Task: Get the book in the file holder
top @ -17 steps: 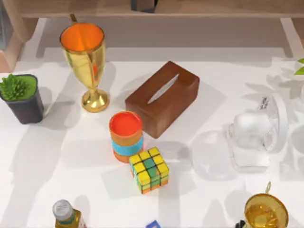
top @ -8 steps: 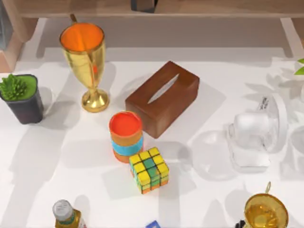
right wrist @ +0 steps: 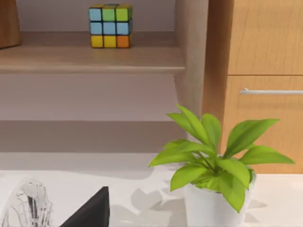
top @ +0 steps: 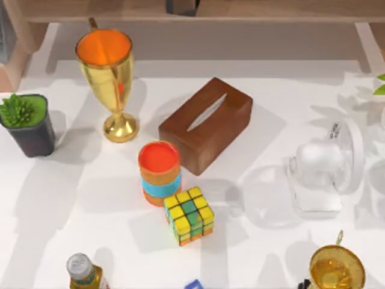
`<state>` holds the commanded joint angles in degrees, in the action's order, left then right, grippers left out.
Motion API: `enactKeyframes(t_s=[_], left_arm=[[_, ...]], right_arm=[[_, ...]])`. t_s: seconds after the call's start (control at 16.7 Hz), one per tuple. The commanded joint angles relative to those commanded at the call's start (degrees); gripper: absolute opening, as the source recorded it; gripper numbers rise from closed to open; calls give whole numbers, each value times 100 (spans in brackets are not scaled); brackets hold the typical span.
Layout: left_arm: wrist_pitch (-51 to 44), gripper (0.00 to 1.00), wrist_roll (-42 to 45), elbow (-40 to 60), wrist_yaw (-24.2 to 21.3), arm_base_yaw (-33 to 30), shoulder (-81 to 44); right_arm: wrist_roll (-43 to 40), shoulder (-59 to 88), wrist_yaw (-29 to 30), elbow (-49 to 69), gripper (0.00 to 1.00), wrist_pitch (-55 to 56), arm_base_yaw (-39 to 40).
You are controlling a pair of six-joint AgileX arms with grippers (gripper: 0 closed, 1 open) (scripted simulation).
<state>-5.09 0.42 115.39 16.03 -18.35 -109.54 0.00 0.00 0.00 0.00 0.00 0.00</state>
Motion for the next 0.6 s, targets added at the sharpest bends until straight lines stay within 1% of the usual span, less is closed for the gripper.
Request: enactKeyframes(t_s=[0.24, 0.6], left_arm=[[-304, 0, 1, 434, 1, -2, -101], [-295, 0, 50, 462, -11, 42, -40]], right_arm=[[0, 0, 0, 0, 100, 0, 0], [0, 0, 0, 0, 100, 0, 0]])
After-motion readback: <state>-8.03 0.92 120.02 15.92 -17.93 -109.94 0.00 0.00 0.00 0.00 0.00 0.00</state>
